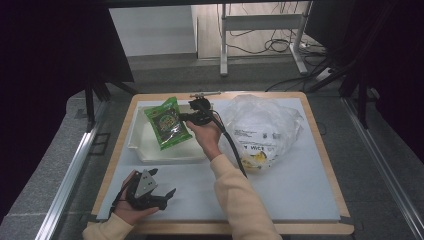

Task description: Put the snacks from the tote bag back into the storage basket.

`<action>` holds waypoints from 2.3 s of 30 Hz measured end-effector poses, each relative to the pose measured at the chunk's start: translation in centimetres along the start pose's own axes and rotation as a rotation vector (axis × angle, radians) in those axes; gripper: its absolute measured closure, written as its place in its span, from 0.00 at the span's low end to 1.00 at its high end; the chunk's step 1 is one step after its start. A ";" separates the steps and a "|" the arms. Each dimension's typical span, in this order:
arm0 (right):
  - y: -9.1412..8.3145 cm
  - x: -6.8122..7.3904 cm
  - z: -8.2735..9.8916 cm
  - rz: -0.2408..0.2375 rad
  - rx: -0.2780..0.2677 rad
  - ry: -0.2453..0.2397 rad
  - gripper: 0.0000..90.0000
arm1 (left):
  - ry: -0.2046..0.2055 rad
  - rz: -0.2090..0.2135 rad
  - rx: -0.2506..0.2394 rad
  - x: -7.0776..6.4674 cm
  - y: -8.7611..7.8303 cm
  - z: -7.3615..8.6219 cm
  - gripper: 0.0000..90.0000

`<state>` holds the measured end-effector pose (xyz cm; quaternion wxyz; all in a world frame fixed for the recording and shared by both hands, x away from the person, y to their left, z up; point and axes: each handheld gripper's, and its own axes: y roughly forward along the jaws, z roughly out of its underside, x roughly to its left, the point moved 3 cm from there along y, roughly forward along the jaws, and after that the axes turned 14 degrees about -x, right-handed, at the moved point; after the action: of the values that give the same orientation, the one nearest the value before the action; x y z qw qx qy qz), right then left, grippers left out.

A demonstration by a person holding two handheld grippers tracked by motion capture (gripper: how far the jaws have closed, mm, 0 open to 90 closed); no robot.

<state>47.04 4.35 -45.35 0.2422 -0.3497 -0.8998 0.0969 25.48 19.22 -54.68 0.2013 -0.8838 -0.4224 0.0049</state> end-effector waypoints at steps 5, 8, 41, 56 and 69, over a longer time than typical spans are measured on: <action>0.8 0.3 0.5 0.006 0.017 0.007 1.00 | -0.002 0.002 -0.003 0.1 0.0 0.0 0.11; 1.5 0.5 0.8 0.015 0.025 0.009 1.00 | -0.002 0.004 -0.005 0.0 -0.1 0.0 0.11; 7.5 0.6 5.8 0.194 0.053 0.103 0.92 | -0.015 0.007 -0.028 0.3 -0.4 -0.2 0.12; 4.6 2.2 4.3 0.072 0.067 -0.064 0.43 | -0.019 -0.003 -0.028 0.4 -0.5 -0.1 0.11; -1.3 2.3 3.4 -0.065 0.000 -0.189 0.39 | -0.009 -0.022 -0.009 0.5 -0.4 0.0 0.11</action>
<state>43.13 4.91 -46.99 0.1590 -0.3097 -0.9295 0.1215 25.50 19.85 -54.42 0.1955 -0.8799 -0.4330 0.0049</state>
